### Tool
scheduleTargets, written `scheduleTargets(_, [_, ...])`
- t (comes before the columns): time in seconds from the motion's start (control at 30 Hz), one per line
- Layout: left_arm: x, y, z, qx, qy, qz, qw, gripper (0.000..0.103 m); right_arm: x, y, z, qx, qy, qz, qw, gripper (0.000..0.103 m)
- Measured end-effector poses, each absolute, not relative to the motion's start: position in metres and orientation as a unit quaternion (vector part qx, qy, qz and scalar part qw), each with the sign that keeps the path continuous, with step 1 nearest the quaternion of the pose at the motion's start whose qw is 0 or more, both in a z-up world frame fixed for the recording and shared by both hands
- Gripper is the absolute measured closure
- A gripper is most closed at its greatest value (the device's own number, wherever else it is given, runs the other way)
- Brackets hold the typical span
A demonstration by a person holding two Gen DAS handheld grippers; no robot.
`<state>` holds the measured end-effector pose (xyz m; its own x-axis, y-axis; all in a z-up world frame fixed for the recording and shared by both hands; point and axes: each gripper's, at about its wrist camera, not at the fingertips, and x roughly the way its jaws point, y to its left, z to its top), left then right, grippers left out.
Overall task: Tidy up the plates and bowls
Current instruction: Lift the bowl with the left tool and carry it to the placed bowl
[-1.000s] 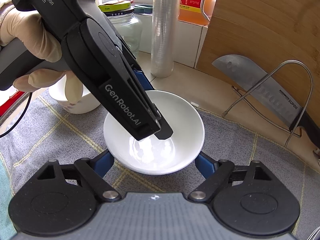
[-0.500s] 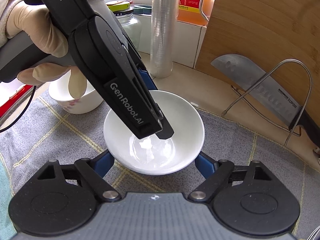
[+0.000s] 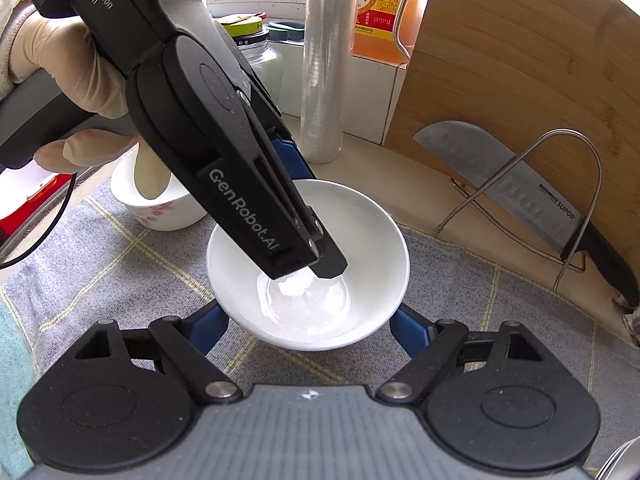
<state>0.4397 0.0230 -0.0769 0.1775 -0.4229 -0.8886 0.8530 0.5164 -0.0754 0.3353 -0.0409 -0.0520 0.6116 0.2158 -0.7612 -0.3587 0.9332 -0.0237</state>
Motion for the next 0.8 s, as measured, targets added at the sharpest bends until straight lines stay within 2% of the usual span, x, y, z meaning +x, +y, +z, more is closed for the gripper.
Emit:
scheduleTargets(0.5, [0.384,0.007,-0.034,0.252,0.425,-0.457,0.740,0.048,0.282,-0.058,-0.020,-0.076,0.389,0.139,0.908,0.013])
scheduleTargets(0.8, [0.361,-0.012,-0.025,0.267,0.409,-0.474,0.732,0.048,0.254,-0.068,-0.012,-0.073,0.381,0.112,0.915,0.013])
